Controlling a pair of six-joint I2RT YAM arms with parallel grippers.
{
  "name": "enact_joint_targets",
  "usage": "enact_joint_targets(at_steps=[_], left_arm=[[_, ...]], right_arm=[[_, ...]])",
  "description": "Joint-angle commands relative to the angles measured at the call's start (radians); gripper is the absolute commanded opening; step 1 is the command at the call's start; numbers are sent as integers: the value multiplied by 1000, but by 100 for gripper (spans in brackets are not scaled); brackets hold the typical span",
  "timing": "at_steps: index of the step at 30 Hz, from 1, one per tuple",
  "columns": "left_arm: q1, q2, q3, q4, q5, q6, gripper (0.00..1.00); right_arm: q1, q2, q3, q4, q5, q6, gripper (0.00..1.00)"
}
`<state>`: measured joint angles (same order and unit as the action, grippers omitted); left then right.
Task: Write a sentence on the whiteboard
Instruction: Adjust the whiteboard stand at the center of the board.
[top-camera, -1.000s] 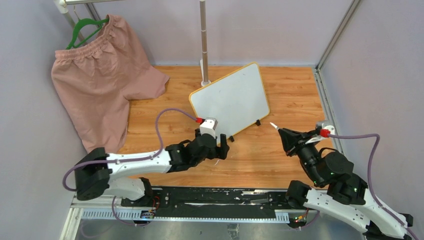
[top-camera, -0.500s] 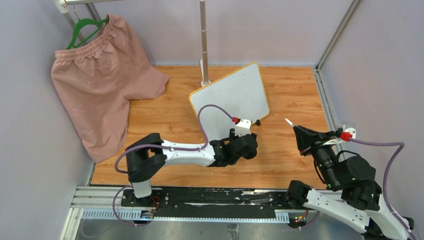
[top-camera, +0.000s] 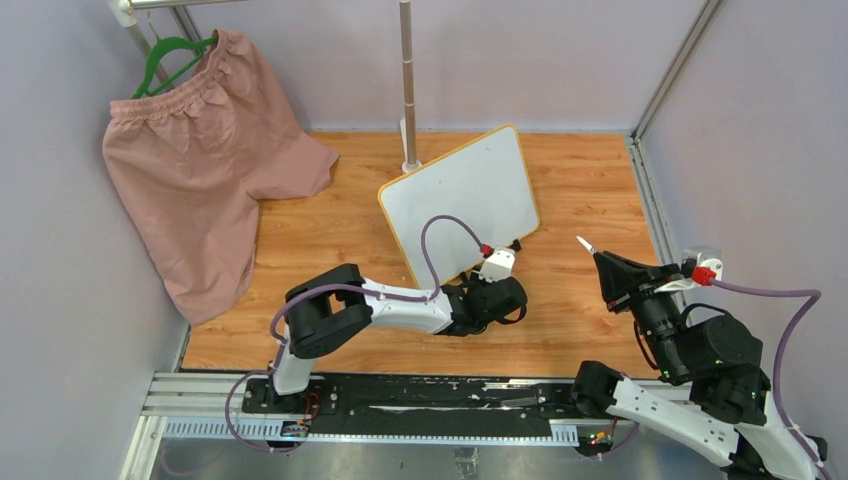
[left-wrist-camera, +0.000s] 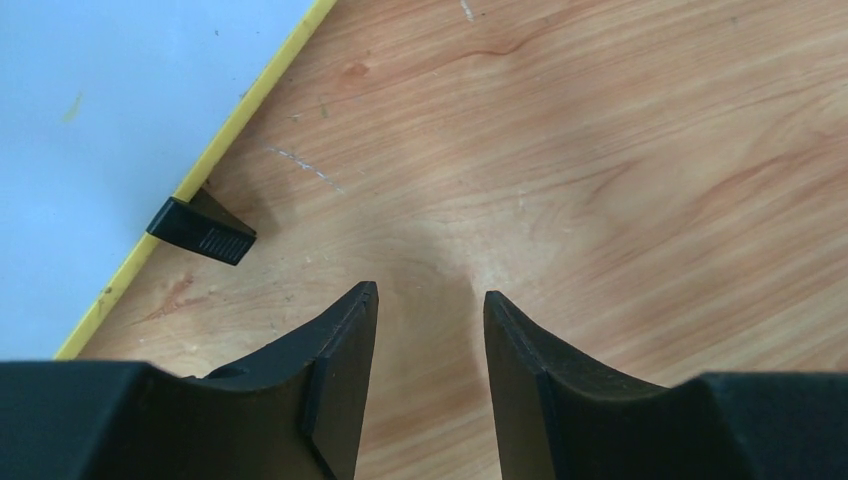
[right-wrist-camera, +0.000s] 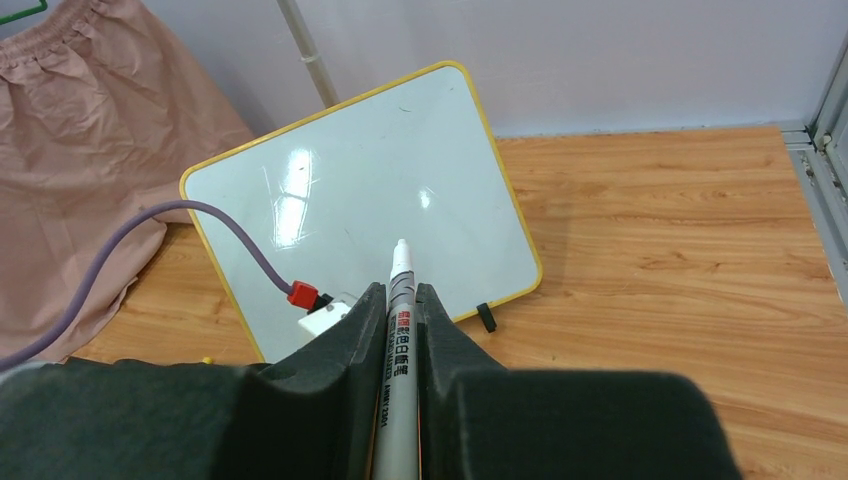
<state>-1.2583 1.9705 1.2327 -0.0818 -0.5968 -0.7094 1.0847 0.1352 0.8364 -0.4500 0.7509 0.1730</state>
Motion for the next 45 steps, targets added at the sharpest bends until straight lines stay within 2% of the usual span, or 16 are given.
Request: enact_joint_targets(at_steps=[1, 7, 35, 41, 45], left_arm=[[4, 35, 27, 8, -102, 45, 48], [33, 52, 37, -20, -131, 48, 48], [132, -65, -156, -43, -197, -71, 54], [132, -65, -155, -52, -191, -117, 69], [130, -61, -145, -54, -178, -154, 71]], right_arm=[[12, -6, -13, 2, -1, 15, 0], [12, 9, -20, 10, -13, 21, 0], [12, 9, -46, 12, -24, 41, 0], [12, 8, -44, 11, -21, 36, 0], [12, 9, -45, 11, -22, 35, 0]])
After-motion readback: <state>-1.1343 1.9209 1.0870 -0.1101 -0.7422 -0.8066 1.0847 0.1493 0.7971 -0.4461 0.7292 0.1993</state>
